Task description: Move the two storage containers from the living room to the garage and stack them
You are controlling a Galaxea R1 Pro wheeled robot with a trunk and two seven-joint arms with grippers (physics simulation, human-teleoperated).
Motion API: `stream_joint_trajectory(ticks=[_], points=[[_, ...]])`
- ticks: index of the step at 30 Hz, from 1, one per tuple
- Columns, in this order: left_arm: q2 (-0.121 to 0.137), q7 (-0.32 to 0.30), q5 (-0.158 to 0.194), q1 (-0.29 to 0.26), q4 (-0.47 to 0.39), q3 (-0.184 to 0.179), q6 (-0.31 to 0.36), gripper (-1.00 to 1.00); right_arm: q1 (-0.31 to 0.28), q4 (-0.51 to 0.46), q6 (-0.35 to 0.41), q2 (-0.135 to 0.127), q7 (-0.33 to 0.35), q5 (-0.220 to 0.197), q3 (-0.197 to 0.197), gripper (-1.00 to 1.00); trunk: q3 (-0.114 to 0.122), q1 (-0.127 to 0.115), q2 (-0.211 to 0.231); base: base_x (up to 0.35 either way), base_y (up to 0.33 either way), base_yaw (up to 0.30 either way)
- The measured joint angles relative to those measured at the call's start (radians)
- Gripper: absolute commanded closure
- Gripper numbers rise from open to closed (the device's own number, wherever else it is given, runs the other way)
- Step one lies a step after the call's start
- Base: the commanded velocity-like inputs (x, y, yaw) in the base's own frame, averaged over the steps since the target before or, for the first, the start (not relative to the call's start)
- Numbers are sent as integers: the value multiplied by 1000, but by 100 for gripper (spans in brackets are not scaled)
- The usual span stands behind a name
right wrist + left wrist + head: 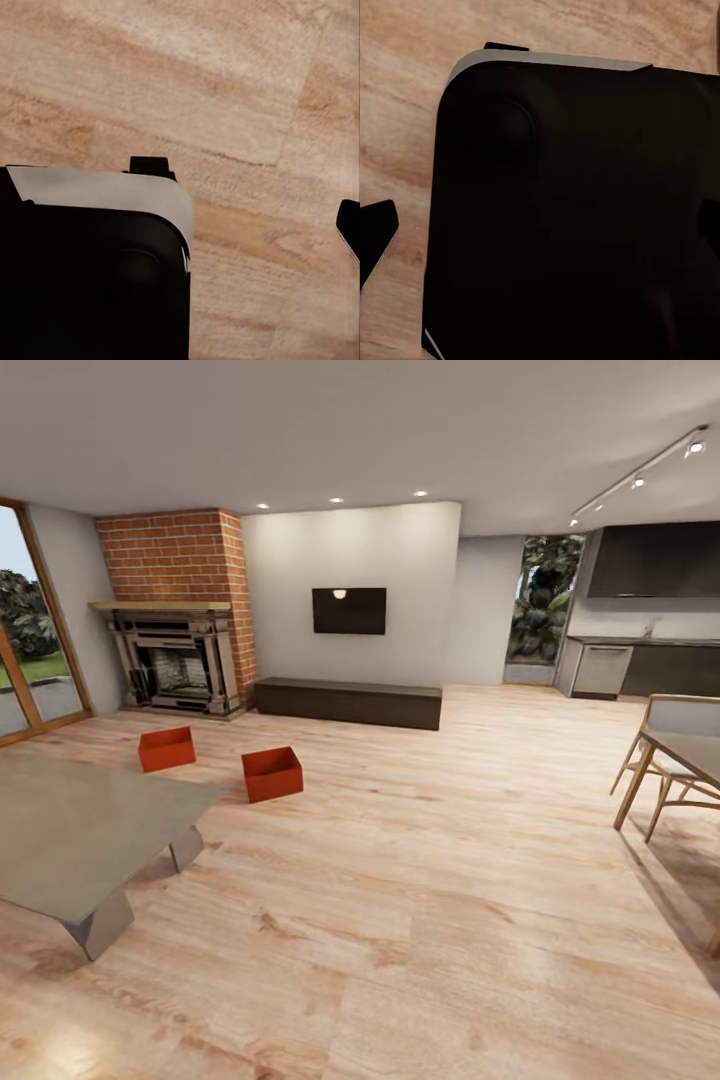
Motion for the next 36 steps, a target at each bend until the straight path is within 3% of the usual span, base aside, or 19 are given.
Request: stream_joint_trajectory(ticks=[36], points=[[0,0,-3,0,0,-1,0,-100,0,0,3,2,0,3,1,-100,0,0,0,322,0,0]])
